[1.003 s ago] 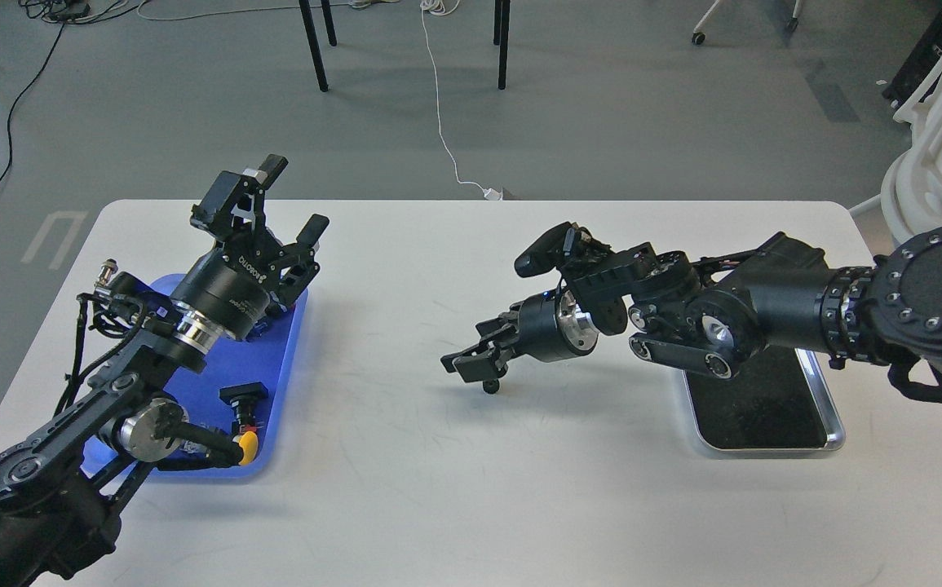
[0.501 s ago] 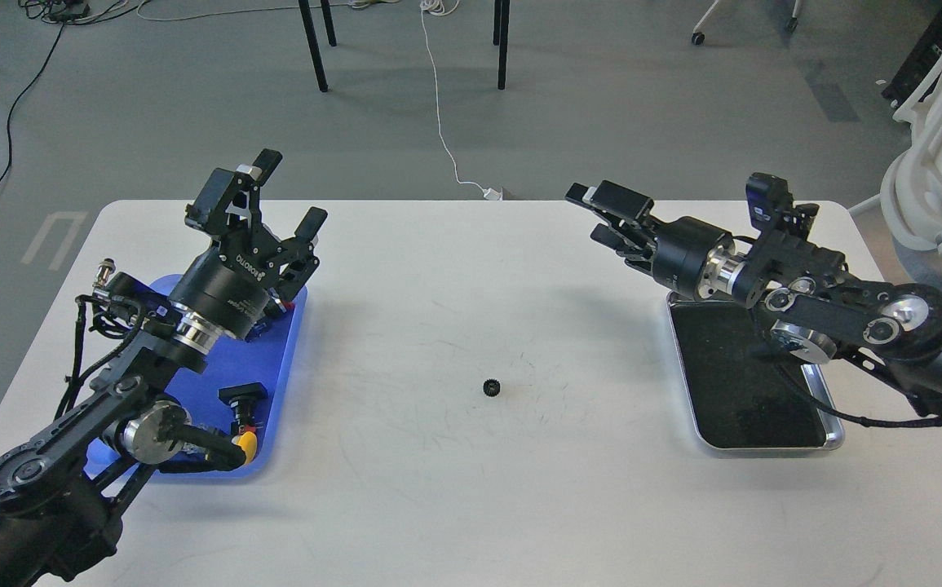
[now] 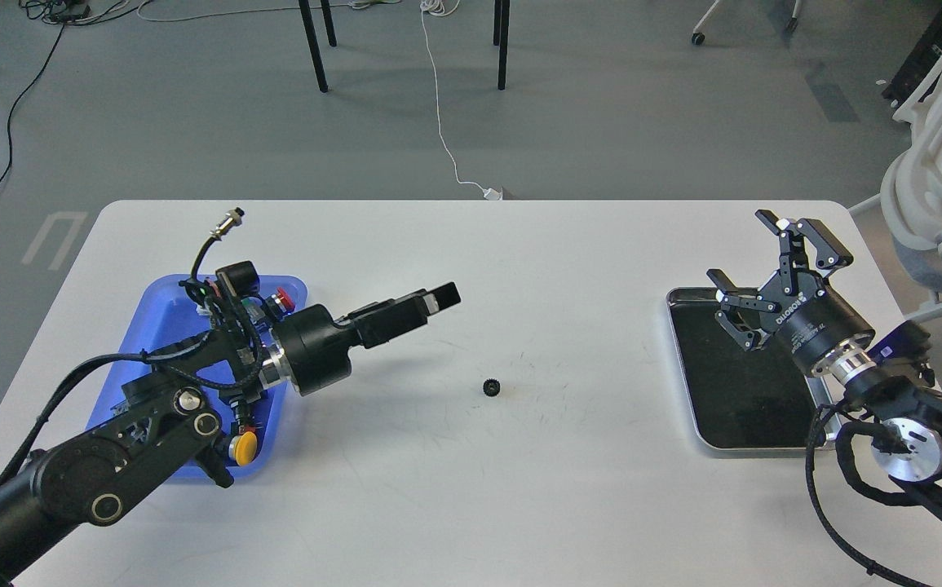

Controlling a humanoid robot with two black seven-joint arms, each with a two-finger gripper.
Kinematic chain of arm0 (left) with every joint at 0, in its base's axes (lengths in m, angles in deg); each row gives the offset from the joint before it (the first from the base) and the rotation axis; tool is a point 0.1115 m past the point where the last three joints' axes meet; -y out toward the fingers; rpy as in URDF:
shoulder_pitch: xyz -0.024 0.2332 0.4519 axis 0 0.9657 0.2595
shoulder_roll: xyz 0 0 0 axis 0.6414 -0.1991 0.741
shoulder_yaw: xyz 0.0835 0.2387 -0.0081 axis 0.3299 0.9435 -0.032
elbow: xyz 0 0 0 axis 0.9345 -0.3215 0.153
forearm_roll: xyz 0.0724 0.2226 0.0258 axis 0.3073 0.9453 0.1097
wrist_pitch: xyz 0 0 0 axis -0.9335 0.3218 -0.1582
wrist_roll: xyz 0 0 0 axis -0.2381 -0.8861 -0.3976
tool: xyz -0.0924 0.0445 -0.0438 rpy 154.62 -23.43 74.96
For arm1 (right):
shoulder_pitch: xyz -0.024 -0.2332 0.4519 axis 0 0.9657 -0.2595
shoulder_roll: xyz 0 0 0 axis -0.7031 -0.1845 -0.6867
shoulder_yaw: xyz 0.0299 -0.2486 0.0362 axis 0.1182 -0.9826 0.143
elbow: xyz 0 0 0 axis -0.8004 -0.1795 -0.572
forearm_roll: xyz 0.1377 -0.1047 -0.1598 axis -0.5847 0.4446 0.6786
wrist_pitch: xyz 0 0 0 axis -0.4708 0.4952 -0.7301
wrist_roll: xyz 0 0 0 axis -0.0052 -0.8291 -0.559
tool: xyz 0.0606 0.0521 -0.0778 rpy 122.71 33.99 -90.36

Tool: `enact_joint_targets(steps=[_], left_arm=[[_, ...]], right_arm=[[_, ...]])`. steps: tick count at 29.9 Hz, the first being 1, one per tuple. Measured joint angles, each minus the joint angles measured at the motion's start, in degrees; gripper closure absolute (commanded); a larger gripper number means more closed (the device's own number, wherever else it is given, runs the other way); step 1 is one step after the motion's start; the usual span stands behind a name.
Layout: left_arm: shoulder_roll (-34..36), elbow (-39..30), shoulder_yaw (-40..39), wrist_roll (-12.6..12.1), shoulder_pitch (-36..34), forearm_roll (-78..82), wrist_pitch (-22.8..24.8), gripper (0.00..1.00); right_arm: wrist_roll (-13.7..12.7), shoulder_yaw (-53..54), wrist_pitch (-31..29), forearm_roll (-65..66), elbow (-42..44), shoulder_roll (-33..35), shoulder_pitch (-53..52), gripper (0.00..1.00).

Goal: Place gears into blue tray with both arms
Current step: 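Reach the left gripper to the black part and grasp it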

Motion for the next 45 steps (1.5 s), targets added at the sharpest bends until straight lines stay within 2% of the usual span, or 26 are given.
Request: enact_joint_targets(steps=[6, 14, 18, 25, 33, 45], left_arm=[[-0.05, 3.31, 10.08, 0.01, -10.47, 21.77, -0.78, 0.05], [-3.41, 10.40, 22.37, 0.01, -19.59, 23.88, -2.67, 0.06], [-5.42, 12.23, 24.94, -0.01, -21.34, 23.88, -2.83, 0.09], [-10.03, 18.10, 30.00, -0.02, -25.53, 23.88, -2.85, 0.20], [-11.59, 20.68, 31.93, -0.01, -25.65, 23.87, -2.91, 0.34], [-14.20, 23.45, 32.18, -0.01, -24.63, 23.87, -2.91, 0.34]], right_arm=[[0.00, 0.62, -0.13, 0.02, -0.94, 0.97, 2.08, 0.05], [0.00, 0.48, -0.13, 0.12, -0.96, 1.30, 1.94, 0.05], [0.00, 0.40, -0.13, 0.14, -0.84, 1.30, 1.93, 0.05], [0.00, 0.23, -0.05, 0.21, -0.86, 1.24, 1.91, 0.05], [0.00, 0.29, -0.12, 0.16, -1.06, 3.27, 1.86, 0.05], [0.00, 0.02, -0.19, 0.20, -1.08, 3.42, 1.93, 0.05]])
